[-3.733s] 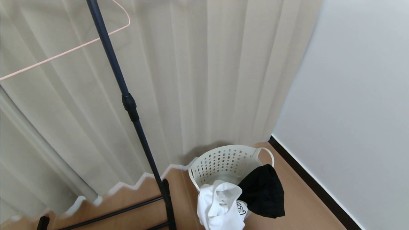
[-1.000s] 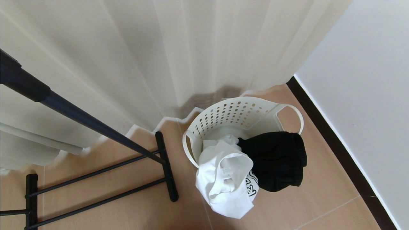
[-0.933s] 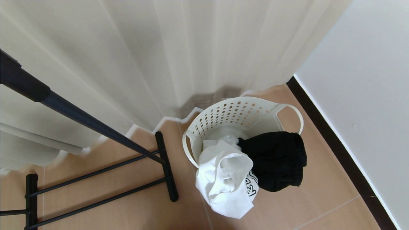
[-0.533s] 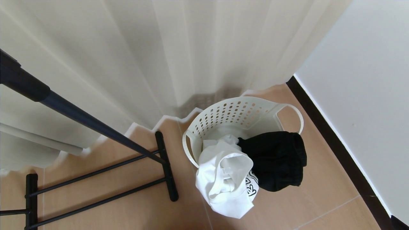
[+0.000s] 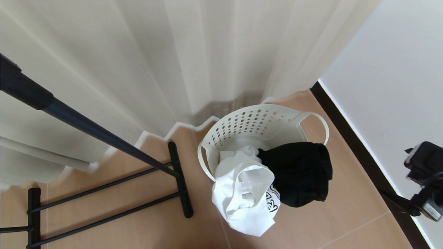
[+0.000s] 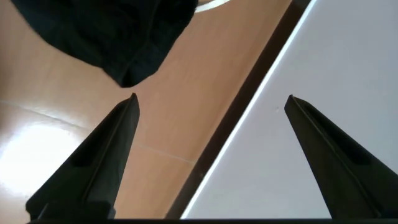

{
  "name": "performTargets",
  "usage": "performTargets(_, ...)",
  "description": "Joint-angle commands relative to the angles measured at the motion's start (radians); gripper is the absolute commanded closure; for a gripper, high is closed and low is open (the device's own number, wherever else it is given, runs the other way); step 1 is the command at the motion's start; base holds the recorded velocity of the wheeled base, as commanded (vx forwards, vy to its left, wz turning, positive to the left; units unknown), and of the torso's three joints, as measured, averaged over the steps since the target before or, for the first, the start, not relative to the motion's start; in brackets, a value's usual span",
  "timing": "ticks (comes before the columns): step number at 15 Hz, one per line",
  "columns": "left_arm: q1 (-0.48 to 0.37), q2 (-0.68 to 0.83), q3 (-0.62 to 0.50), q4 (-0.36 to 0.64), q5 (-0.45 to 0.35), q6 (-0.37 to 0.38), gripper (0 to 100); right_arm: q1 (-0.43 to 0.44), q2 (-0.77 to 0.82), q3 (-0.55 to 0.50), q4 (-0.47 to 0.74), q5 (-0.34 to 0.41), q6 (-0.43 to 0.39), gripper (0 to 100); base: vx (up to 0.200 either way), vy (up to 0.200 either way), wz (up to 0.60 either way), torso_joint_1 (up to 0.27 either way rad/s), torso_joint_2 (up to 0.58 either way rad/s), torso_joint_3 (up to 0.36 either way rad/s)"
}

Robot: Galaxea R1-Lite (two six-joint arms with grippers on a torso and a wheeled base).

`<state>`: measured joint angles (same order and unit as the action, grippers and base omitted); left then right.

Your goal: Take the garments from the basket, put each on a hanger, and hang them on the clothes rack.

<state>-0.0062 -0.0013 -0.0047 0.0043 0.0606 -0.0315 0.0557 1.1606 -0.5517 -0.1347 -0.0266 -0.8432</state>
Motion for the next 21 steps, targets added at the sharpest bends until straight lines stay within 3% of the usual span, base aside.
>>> performTargets(1, 0.0, 0.001, 0.0, 0.0, 0.001, -0.001, 0, -0.008, 0.269, -0.06, -0.164, -0.01, -0.116, 0, 0.0, 0.0, 0.0, 0.0, 0.0, 0.0)
performTargets(4, 0.0, 0.001, 0.0, 0.0, 0.001, -0.001, 0, -0.002, 0.384, -0.129, -0.237, -0.009, -0.142, 0, 0.0, 0.0, 0.0, 0.0, 0.0, 0.0)
performTargets(9, 0.0, 0.001, 0.0, 0.0, 0.001, -0.001, 0, 0.021, 0.55, -0.277, -0.241, -0.001, -0.139, 0, 0.0, 0.0, 0.0, 0.0, 0.0, 0.0)
performTargets(12, 0.0, 0.001, 0.0, 0.0, 0.001, -0.001, 0, 0.033, 0.62, -0.317, -0.247, -0.001, -0.135, 0, 0.0, 0.0, 0.0, 0.0, 0.0, 0.0)
performTargets(16, 0.0, 0.001, 0.0, 0.0, 0.001, -0.001, 0, 0.036, 0.703, -0.327, -0.375, -0.001, -0.137, 0, 0.0, 0.0, 0.0, 0.0, 0.0, 0.0)
performTargets(21, 0.0, 0.001, 0.0, 0.0, 0.001, -0.001, 0, 0.039, 0.755, -0.373, -0.398, -0.001, -0.135, 0, 0.0, 0.0, 0.0, 0.0, 0.0, 0.0)
